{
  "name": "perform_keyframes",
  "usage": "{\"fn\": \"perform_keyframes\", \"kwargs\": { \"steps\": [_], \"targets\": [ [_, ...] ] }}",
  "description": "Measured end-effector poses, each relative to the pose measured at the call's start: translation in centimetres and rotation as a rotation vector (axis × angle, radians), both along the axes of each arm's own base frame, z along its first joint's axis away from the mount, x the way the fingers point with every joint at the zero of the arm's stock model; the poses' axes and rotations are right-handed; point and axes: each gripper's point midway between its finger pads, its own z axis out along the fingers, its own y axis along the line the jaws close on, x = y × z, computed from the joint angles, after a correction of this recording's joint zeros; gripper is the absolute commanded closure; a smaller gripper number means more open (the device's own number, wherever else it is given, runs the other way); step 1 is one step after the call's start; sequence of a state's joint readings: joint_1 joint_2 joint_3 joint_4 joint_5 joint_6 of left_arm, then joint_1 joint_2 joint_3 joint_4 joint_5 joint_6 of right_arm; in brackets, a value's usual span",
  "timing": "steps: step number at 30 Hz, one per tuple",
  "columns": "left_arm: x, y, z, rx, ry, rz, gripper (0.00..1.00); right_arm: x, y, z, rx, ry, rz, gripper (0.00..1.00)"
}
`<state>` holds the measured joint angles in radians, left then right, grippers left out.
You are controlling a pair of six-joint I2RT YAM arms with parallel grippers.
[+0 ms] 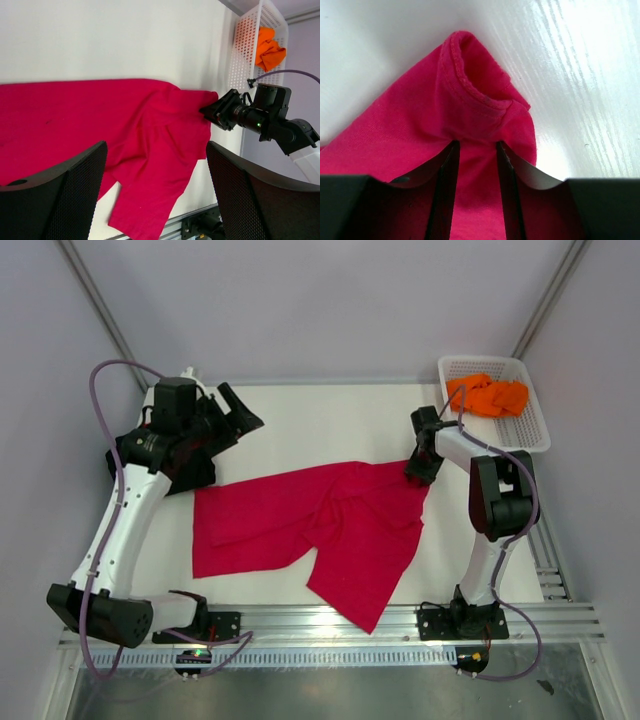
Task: Fold and stack the t-shirts
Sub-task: Fold the flattened tshirt in 1/3 of the way
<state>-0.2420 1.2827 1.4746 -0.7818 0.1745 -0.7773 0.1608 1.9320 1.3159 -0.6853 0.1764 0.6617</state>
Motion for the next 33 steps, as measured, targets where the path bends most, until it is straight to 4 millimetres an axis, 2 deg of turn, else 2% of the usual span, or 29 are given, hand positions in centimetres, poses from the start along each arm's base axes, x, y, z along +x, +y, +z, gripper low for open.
{"fn": "perform_keyframes", "kwargs": {
  "steps": [17, 26, 30, 33],
  "targets": [
    [-0.7, 0.5, 1.3, 0.003, -0.027, 0.014, 0.17, -0.9, -2.9, 0.2, -0.01, 0.023, -0.091, 0.6],
    [-0.8, 0.5, 1.5, 0.001, -0.033, 0.015, 0.17, -1.2, -2.9, 0.5, 0.027, -0.017, -0.043, 0.6],
    [-0.8, 0.5, 1.5, -0.002, -0.031, 0.015, 0.17, -1.4, -3.0, 1.6, 0.1, -0.087, -0.034, 0.6],
    [-0.9, 0.3, 1.1, -0.009, -0.021, 0.01, 0.17, -0.8, -3.1, 3.2, 0.14, -0.153, -0.027, 0.6]
  ]
}}
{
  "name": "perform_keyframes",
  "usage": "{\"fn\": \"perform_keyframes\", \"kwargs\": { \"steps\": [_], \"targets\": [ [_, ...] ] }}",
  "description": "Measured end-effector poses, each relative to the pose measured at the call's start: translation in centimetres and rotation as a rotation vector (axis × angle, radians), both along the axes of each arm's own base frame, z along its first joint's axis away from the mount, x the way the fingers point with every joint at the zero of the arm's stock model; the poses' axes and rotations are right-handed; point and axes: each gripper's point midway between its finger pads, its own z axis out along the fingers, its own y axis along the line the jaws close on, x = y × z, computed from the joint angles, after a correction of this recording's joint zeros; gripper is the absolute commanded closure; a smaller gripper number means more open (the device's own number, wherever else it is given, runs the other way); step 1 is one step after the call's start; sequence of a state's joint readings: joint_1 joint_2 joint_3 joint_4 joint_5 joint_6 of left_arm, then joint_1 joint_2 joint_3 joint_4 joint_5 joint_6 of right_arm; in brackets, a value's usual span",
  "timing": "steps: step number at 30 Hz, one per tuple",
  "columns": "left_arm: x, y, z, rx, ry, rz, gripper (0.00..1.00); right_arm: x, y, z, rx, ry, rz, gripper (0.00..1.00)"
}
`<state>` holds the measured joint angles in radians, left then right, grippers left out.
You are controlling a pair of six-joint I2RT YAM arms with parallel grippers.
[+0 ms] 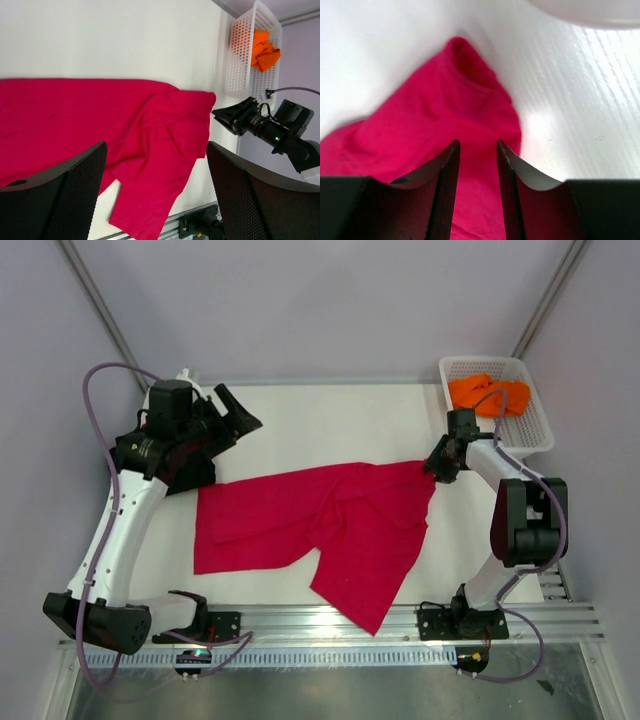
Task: Fold and stack the t-shirts
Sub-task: Fold the flattened tshirt in 1/3 of the way
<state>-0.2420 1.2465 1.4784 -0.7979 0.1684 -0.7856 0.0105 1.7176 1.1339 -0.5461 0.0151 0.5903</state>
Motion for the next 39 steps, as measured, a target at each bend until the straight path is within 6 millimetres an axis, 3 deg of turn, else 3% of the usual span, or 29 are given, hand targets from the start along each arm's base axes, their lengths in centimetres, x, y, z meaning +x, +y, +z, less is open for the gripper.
{"fn": "perform_keyframes", "kwargs": {
  "steps": [6, 12, 15, 19, 22, 25, 31, 39],
  "targets": [
    [-0.2, -0.3, -0.6, -0.02, 0.023, -0.005, 0.17, 1.7, 1.8, 4.2, 0.07, -0.159, 0.085, 0.6],
    [0.1, -0.4, -0.3, -0.026, 0.007, -0.006, 0.17, 1.5, 5.0, 6.9, 0.123, -0.238, 0.206, 0.6],
    [0.1, -0.4, -0.3, -0.025, 0.006, -0.004, 0.17, 0.7, 8.9, 7.3, 0.154, -0.251, 0.33, 0.6],
    [0.5, 0.2, -0.8, 0.0, 0.015, 0.028, 0.18, -1.6, 16.1, 8.0, 0.226, -0.267, 0.537, 0.6],
    [0.9, 1.4, -2.8, 0.066, 0.084, 0.083, 0.19, -4.3, 21.4, 8.1, 0.28, -0.255, 0.686, 0.6],
    [1.3, 2.6, -5.7, 0.155, 0.194, 0.126, 0.22, -6.3, 24.1, 7.4, 0.305, -0.22, 0.765, 0.6],
    [0.2, 4.1, -10.7, 0.267, 0.369, 0.16, 0.22, -8.8, 25.9, 6.6, 0.308, -0.167, 0.83, 0.6],
    [-0.5, 4.7, -11.5, 0.297, 0.405, 0.172, 0.22, -13.9, 24.7, 4.9, 0.28, -0.041, 0.876, 0.6]
  ]
}}
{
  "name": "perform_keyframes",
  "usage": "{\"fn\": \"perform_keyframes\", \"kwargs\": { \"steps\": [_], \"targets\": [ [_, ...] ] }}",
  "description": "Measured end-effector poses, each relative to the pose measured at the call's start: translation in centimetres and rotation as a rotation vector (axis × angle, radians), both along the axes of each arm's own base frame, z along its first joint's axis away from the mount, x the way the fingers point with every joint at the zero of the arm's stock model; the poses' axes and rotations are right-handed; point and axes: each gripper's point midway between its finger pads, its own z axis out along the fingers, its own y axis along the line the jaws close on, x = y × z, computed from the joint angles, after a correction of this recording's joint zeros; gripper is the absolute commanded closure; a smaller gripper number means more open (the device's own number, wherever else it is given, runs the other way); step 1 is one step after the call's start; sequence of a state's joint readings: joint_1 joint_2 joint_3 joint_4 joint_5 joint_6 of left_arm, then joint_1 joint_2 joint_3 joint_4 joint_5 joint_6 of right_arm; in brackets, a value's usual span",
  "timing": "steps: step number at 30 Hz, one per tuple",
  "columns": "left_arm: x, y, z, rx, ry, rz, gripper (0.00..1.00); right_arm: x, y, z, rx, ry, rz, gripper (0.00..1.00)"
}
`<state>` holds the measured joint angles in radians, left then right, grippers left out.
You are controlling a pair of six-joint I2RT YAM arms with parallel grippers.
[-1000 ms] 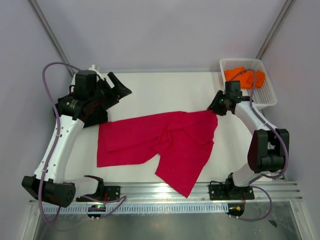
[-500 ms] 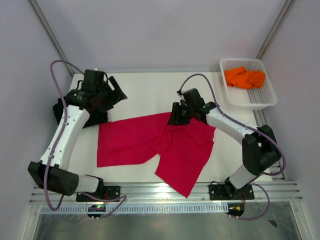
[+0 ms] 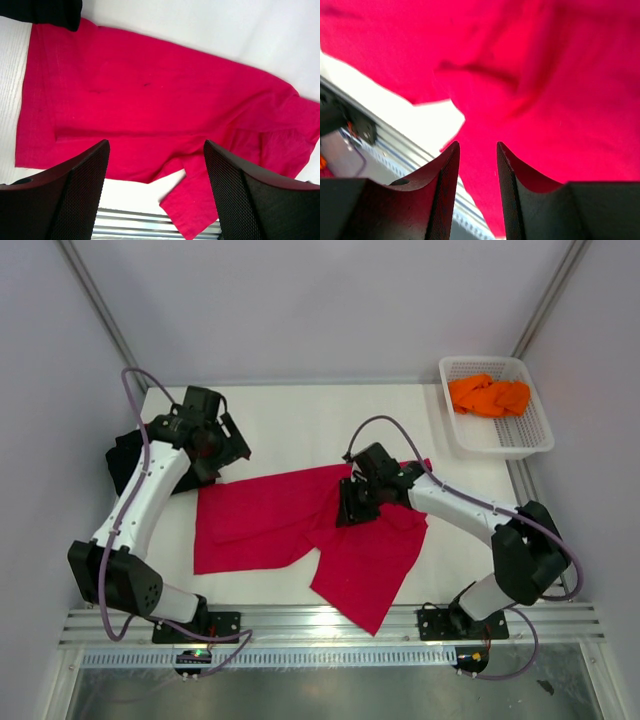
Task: Fold and stack the t-shirts
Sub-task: Fold the flattened tshirt in 1/3 of the way, then grap the side of the flattened tshirt closest away from the robot with both arms
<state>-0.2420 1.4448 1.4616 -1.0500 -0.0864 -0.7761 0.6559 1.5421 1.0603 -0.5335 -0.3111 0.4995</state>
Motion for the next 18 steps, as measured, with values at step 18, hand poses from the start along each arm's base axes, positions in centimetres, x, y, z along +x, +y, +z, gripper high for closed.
{"fn": "perform_keyframes", "kwargs": {
  "steps": [18],
  "targets": [
    [1.1, -0.9, -0.5, -0.013, 0.032, -0.047, 0.22, -14.6, -6.3, -1.2, 0.241, 0.028, -0.107, 0.44]
  ]
}}
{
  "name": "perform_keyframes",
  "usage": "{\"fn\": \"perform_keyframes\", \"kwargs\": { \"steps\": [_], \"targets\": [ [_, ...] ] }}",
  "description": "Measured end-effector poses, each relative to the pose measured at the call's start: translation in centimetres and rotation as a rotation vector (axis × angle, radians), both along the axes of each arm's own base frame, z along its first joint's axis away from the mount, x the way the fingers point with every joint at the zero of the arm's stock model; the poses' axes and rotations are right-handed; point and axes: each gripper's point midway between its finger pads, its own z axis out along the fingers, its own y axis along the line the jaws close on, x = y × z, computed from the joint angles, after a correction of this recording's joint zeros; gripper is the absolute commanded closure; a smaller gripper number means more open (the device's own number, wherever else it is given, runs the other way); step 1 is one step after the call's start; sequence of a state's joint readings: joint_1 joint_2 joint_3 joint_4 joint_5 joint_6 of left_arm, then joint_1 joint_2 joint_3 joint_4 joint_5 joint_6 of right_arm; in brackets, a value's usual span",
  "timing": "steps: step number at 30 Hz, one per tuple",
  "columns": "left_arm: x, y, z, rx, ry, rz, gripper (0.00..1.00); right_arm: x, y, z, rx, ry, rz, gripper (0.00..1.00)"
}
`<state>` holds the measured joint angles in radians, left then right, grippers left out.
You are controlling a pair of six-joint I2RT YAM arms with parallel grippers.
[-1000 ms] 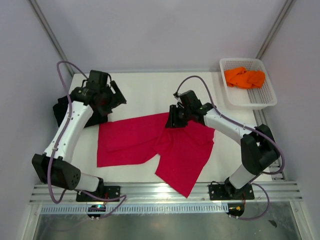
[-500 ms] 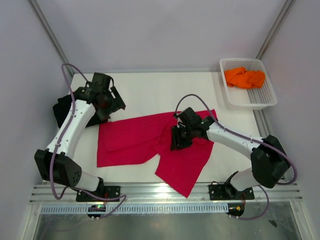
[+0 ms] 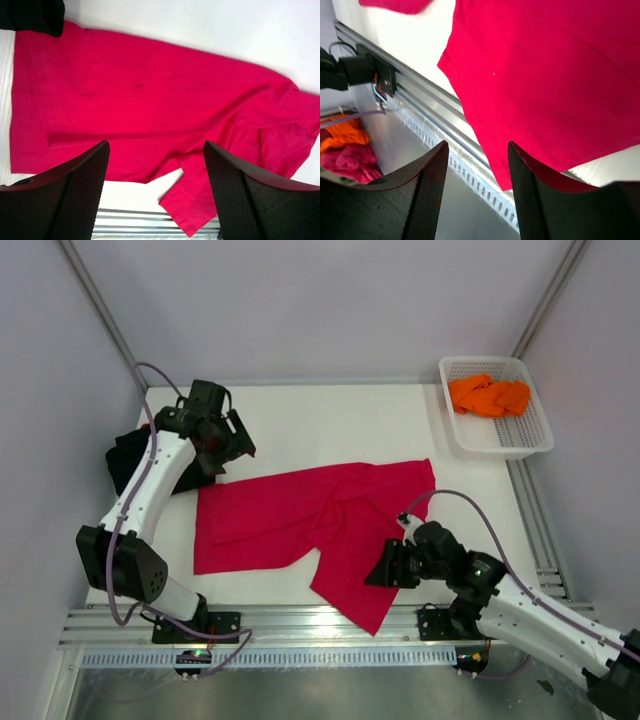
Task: Fold and stack the t-shirts
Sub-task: Grap the side of the flattened tshirt closest away from the robot with both arms
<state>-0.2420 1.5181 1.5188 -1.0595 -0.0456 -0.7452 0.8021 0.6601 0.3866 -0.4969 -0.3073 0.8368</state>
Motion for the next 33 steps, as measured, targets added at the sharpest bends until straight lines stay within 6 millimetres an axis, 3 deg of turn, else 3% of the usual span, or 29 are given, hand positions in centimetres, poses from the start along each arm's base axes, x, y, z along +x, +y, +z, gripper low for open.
{"fn": "perform_keyframes", "kwargs": {
  "steps": [3, 11, 16, 20, 28, 33],
  "targets": [
    [0.3, -0.3, -0.4, -0.008, 0.015, -0.01, 0.22, -0.7, -0.8, -1.0, 0.057, 0.023, -0.085, 0.44],
    [1.9, -0.8, 0.6, -0.014, -0.014, -0.031, 0.22, -1.7, -0.7, -0.6, 0.081, 0.079, -0.145, 0.44],
    [2.5, -1.0, 1.8, -0.02, -0.05, -0.033, 0.22, -3.2, -1.0, -1.4, -0.035, 0.158, -0.101, 0.44],
    [2.6, -0.9, 2.0, -0.018, -0.055, -0.031, 0.22, -4.1, -1.2, -1.0, -0.144, 0.192, -0.031, 0.44],
    [2.8, -0.8, 2.3, -0.013, -0.064, -0.026, 0.21, -5.9, -2.1, -1.4, -0.234, 0.267, 0.063, 0.44],
    [3.3, -1.0, 3.5, -0.021, -0.096, -0.026, 0.21, -7.1, -2.7, -1.7, -0.267, 0.323, 0.103, 0.44]
  ]
}}
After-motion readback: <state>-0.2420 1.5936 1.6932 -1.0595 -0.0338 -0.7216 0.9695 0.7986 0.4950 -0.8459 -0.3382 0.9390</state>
